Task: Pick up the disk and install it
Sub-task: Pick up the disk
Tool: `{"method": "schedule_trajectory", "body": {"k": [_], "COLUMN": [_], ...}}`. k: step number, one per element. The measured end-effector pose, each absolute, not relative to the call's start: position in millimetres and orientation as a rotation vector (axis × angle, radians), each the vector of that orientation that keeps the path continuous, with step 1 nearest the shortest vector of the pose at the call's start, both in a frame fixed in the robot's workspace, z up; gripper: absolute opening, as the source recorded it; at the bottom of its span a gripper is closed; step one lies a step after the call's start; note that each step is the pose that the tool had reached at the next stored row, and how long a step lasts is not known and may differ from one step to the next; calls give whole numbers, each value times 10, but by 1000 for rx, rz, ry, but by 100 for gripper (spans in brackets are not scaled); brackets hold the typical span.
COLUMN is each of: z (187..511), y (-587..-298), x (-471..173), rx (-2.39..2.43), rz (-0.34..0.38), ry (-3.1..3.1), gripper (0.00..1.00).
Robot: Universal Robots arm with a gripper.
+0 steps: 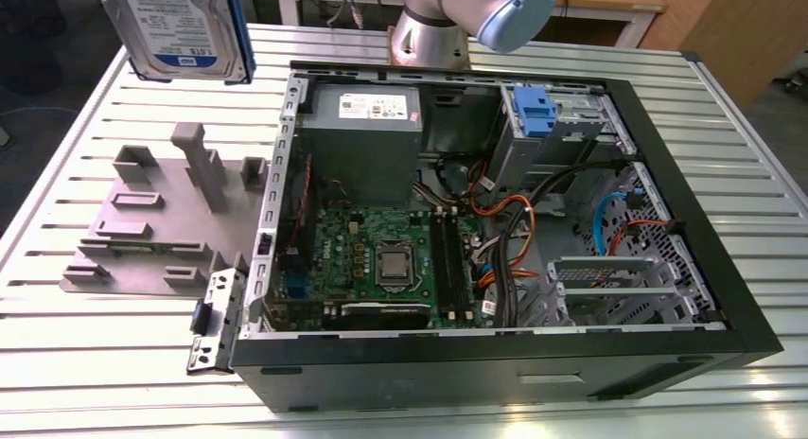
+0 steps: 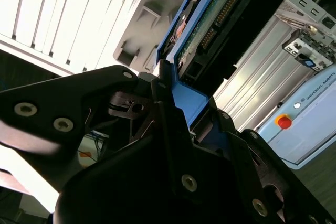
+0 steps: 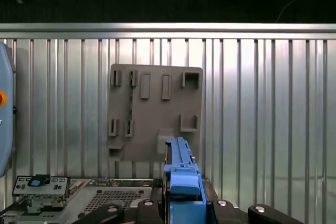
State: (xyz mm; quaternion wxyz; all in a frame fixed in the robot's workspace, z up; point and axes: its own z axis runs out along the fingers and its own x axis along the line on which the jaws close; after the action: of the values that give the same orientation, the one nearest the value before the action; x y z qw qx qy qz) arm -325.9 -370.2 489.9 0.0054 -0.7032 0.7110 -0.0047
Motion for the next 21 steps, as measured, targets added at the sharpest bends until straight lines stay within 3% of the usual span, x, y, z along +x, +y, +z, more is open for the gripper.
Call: {"method": "schedule_trajectory", "body": {"k": [21], "z": [4891], "y": [-3702], "x": [-3032], "rx": [-2201], "rz": [-15], "ry": [2226], "gripper": [36]}}
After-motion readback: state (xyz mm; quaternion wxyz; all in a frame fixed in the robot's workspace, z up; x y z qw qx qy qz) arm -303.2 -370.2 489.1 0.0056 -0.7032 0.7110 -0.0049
